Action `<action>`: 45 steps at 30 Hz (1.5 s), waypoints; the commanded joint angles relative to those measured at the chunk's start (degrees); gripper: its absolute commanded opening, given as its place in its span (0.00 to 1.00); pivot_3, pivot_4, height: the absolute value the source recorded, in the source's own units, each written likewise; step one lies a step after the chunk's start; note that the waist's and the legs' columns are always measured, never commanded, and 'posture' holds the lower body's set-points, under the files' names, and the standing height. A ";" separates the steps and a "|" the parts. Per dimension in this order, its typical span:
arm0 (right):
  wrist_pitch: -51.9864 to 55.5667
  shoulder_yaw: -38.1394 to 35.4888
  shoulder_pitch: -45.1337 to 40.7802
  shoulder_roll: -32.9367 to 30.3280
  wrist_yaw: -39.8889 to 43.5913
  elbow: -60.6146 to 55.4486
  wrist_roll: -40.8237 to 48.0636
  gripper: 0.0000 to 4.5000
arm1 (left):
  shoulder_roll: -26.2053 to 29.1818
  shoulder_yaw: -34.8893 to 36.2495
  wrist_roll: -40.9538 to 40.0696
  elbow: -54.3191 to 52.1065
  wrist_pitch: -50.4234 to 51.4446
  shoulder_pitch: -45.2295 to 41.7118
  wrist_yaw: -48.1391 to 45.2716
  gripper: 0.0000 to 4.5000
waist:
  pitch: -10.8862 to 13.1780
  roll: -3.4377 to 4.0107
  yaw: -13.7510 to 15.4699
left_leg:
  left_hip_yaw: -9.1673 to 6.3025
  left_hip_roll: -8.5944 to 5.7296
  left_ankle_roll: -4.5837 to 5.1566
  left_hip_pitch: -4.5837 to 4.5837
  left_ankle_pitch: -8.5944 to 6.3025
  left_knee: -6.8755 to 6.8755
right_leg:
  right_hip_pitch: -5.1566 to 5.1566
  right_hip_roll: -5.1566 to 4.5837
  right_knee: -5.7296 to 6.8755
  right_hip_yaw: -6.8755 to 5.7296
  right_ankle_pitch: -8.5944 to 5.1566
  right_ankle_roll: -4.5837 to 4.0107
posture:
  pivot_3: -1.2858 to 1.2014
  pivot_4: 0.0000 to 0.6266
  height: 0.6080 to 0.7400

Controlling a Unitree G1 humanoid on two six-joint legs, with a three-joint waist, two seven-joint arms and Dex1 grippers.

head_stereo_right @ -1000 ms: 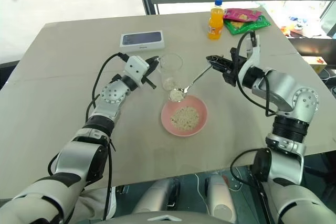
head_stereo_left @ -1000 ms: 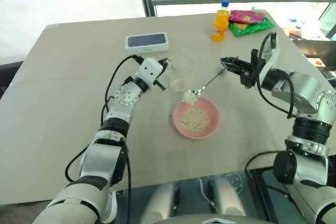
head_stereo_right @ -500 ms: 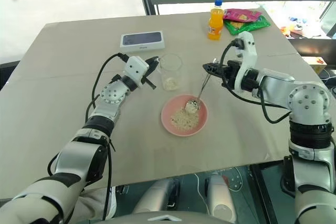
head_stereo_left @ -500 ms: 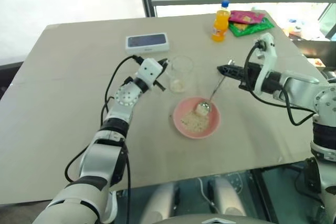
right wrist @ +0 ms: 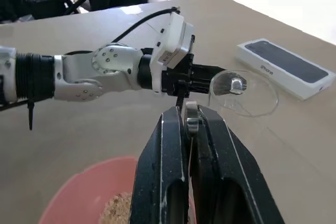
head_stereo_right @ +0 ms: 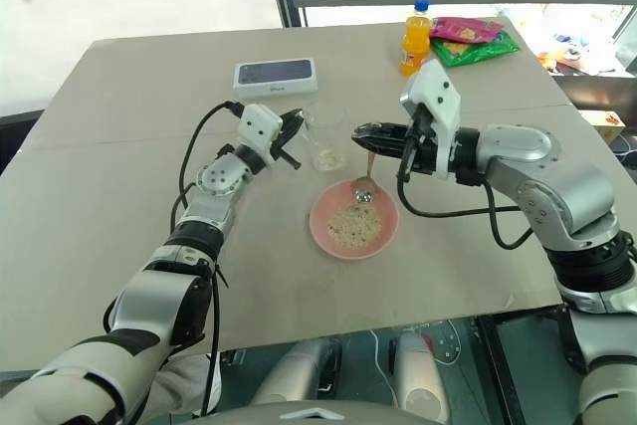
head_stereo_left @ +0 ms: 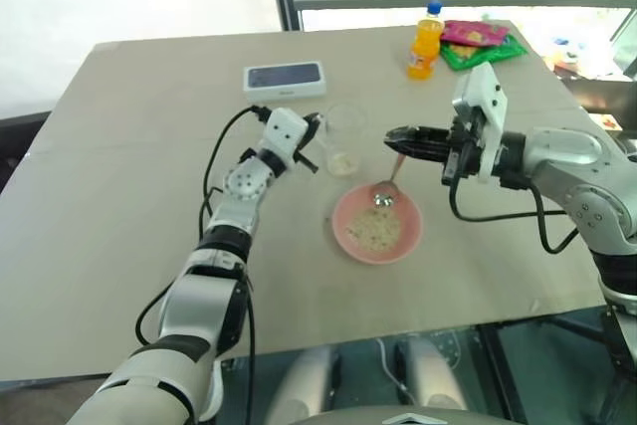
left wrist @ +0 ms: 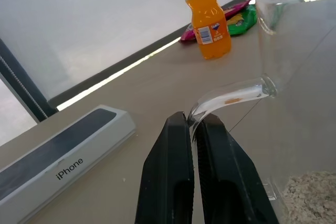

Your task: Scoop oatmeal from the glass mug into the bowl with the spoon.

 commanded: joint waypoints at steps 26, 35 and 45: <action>-3.81 -11.88 -20.66 22.27 -11.59 33.11 -5.11 0.00 | 0.49 0.02 0.50 -5.80 1.48 1.85 0.13 0.02 | 0.01 0.01 0.62 | -0.04 -0.03 -0.25 -0.06 0.14 -0.11 | -0.04 -0.04 -0.12 0.01 0.03 -0.01 | 0.52 0.24 1.00; -5.20 -12.73 -20.77 23.21 -9.38 33.48 -7.89 0.73 | 1.42 0.25 0.48 -6.52 2.12 2.90 0.63 0.00 | 0.01 0.01 0.02 | -0.05 -0.02 -0.25 -0.06 0.14 -0.12 | -0.05 -0.04 -0.13 0.00 0.03 -0.01 | 0.52 0.24 1.00; -4.71 -16.31 -20.59 23.24 -9.32 33.27 -7.15 0.73 | 0.53 1.34 -2.56 -7.99 4.02 3.68 -1.48 0.00 | 0.01 0.01 -0.40 | -0.05 -0.02 -0.25 -0.06 0.14 -0.12 | -0.05 -0.04 -0.12 0.00 0.03 -0.01 | 0.52 0.24 1.00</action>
